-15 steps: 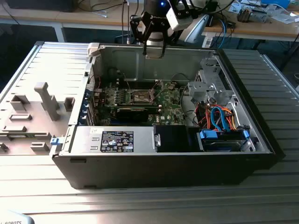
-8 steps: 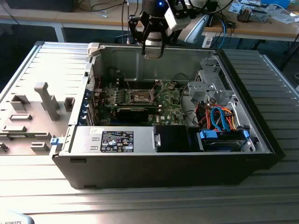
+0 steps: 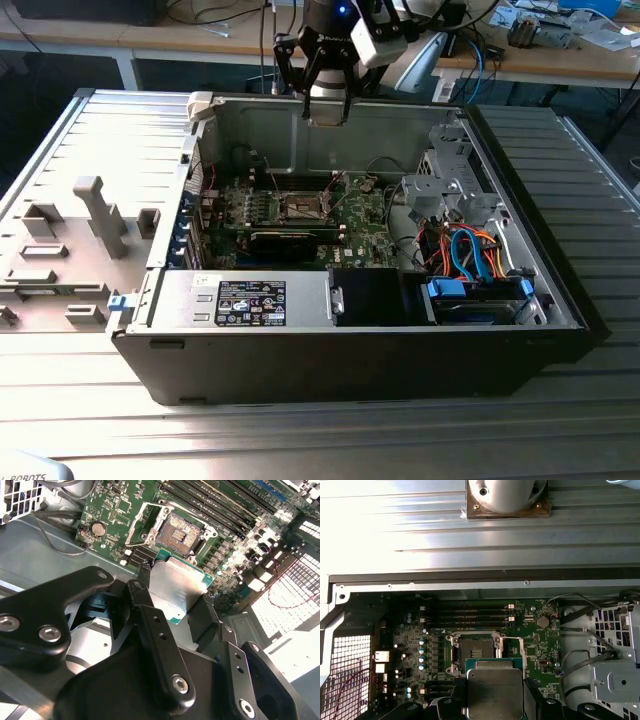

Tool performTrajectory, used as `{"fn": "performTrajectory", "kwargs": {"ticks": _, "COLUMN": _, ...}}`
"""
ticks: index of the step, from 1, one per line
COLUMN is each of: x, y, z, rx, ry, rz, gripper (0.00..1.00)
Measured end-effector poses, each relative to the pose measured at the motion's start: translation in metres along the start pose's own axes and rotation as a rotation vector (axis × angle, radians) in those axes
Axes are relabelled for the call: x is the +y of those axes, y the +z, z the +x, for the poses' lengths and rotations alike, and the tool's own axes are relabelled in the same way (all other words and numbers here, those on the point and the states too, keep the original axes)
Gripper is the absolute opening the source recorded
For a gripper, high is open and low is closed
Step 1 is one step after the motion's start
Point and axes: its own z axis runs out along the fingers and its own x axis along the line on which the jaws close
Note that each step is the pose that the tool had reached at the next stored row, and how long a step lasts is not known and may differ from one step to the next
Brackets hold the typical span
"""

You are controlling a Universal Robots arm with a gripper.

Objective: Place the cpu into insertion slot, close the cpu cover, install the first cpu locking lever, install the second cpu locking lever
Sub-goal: 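Place the cpu into insertion slot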

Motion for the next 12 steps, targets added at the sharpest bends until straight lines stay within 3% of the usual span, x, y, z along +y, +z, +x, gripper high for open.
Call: {"fn": "performTrajectory", "kwargs": {"ticks": 12, "x": -0.0002, "y": 0.0026, "z": -0.0001, "rx": 0.0, "ry": 0.0, "rz": 0.0001, "gripper": 0.54}}
